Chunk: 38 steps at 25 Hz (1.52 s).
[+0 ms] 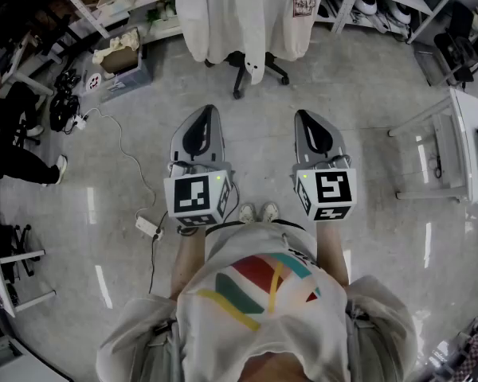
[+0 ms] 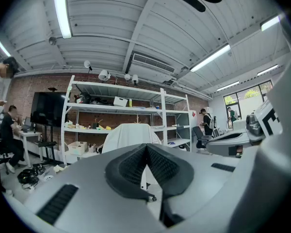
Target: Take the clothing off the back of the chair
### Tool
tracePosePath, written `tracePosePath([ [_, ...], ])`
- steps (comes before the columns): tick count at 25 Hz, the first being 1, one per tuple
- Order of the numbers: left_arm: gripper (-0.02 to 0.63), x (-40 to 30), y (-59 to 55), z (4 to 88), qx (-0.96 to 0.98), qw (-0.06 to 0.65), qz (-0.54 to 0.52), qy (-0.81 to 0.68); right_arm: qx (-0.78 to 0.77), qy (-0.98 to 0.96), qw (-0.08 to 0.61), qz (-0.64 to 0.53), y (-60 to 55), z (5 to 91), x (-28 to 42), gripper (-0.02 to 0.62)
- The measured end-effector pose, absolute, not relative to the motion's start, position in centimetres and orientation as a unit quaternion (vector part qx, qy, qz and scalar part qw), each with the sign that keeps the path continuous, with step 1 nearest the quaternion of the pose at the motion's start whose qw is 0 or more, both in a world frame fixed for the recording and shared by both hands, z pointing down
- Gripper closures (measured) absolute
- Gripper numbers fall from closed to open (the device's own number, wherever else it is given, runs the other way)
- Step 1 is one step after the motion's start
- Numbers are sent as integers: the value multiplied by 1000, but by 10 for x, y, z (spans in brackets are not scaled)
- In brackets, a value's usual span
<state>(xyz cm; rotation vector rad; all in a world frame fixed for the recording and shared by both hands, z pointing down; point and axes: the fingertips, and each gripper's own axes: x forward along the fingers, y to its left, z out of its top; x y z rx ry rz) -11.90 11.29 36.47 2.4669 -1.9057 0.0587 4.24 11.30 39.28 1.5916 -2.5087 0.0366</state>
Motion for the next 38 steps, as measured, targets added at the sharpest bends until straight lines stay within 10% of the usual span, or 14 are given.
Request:
tracePosePath([
  [38, 592, -100, -3, 395, 759, 47, -5, -650, 496, -862, 103, -13, -6, 414, 84, 591],
])
